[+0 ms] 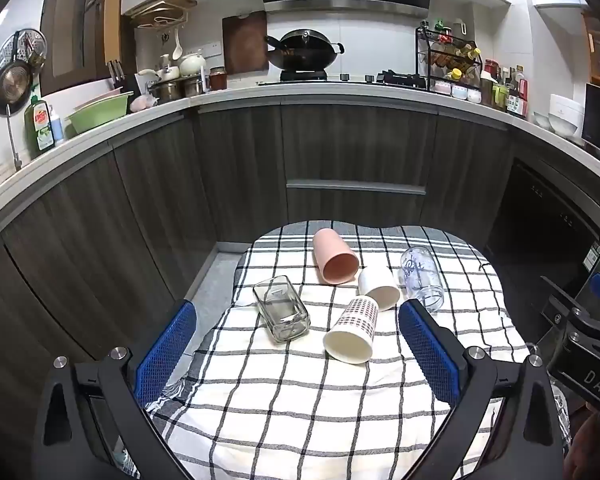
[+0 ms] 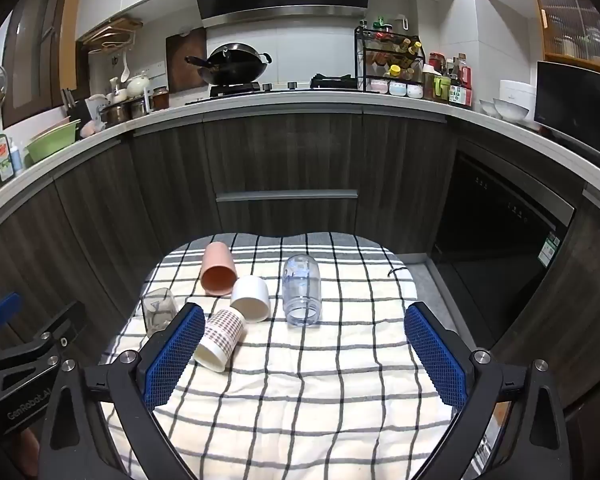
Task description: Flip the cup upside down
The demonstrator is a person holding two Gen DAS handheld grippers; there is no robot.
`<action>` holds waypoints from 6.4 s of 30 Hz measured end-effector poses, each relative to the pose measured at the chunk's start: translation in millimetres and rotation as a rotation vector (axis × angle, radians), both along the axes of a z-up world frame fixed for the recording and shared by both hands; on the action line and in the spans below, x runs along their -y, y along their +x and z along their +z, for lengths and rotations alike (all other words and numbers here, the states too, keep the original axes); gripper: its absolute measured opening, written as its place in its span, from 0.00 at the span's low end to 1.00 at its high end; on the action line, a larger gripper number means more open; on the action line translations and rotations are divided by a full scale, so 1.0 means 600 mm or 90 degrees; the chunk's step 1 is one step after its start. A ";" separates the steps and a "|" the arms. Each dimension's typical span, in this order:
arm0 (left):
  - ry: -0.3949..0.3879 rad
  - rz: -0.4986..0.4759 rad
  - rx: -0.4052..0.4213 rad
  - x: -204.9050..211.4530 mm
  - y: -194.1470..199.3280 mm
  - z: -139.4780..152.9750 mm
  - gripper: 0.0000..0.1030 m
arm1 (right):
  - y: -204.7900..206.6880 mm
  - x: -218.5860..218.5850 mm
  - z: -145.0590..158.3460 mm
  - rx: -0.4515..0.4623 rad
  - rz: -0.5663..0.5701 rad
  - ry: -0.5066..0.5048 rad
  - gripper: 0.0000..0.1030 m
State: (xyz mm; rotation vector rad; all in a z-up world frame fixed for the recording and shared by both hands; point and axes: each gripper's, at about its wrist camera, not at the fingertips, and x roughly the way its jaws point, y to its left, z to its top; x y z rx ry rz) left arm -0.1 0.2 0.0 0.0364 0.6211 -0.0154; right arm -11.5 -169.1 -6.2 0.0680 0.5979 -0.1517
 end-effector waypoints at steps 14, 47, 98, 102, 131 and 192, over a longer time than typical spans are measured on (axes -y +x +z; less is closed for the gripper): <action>0.006 0.006 0.004 -0.003 0.000 0.005 1.00 | 0.005 -0.001 -0.008 -0.002 0.001 0.006 0.98; 0.010 0.004 0.001 -0.006 0.002 -0.005 1.00 | 0.005 0.001 -0.010 -0.004 0.000 0.008 0.98; 0.054 -0.071 -0.157 0.057 0.117 -0.086 1.00 | 0.077 0.033 -0.058 -0.057 -0.039 0.020 0.98; 0.095 -0.106 -0.211 0.086 0.159 -0.106 1.00 | 0.099 0.049 -0.068 -0.082 -0.055 0.042 0.98; 0.221 -0.192 -0.576 0.186 0.377 -0.346 0.93 | 0.261 0.130 -0.216 -0.234 -0.115 0.154 0.98; -0.025 -0.095 -0.573 0.170 0.117 -0.319 0.84 | 0.068 0.179 -0.218 -0.301 -0.049 0.056 0.98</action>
